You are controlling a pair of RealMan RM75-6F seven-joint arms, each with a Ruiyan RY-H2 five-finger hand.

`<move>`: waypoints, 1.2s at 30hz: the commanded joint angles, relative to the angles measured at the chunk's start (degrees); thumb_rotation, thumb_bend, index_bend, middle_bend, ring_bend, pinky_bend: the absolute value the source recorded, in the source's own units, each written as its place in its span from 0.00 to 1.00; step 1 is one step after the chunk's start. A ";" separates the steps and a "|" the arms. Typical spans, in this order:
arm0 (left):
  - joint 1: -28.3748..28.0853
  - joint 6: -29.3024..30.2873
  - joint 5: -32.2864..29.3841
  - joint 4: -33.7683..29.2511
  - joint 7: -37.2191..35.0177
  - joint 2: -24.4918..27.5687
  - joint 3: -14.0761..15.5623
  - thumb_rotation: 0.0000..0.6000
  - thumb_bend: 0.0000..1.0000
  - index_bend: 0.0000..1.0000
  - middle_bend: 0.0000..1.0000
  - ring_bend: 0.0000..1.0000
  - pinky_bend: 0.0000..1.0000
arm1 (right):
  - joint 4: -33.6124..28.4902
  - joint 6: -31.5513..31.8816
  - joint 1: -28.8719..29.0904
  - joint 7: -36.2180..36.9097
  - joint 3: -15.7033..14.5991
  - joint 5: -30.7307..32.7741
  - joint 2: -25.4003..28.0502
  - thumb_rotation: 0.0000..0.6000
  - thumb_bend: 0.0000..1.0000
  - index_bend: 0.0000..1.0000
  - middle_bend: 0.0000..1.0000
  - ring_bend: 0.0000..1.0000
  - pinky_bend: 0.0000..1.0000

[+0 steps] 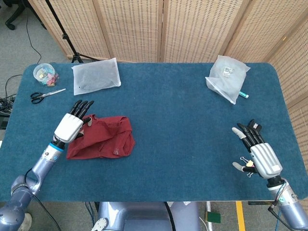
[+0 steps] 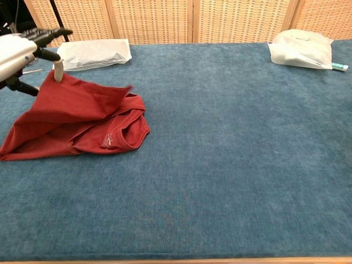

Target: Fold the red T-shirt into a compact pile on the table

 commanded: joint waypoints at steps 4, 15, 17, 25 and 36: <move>-2.26 8.33 3.56 -0.66 6.15 0.68 1.83 1.00 0.44 0.68 0.00 0.00 0.00 | -0.29 0.22 -0.15 -0.11 -0.13 -0.20 0.12 1.00 0.00 0.00 0.00 0.00 0.00; -4.71 9.51 8.19 -3.78 13.74 -2.33 5.60 1.00 0.41 0.68 0.00 0.00 0.00 | -0.50 0.54 -0.34 0.50 -0.18 -0.27 0.55 1.00 0.00 0.00 0.00 0.00 0.00; -4.64 9.56 8.74 -3.93 14.32 -2.54 6.15 1.00 0.39 0.68 0.00 0.00 0.00 | -0.48 0.61 -0.38 0.67 -0.17 -0.27 0.62 1.00 0.00 0.00 0.00 0.00 0.00; -3.86 9.47 10.39 -5.19 13.83 -2.29 8.10 1.00 0.09 0.10 0.00 0.00 0.00 | -0.59 0.82 -0.53 0.88 -0.22 -0.36 0.85 1.00 0.00 0.00 0.00 0.00 0.00; -1.29 12.90 11.40 -7.92 9.70 -1.62 9.30 1.00 0.00 0.00 0.00 0.00 0.00 | -0.79 0.65 -0.54 0.55 -0.31 -0.44 0.83 1.00 0.00 0.00 0.00 0.00 0.00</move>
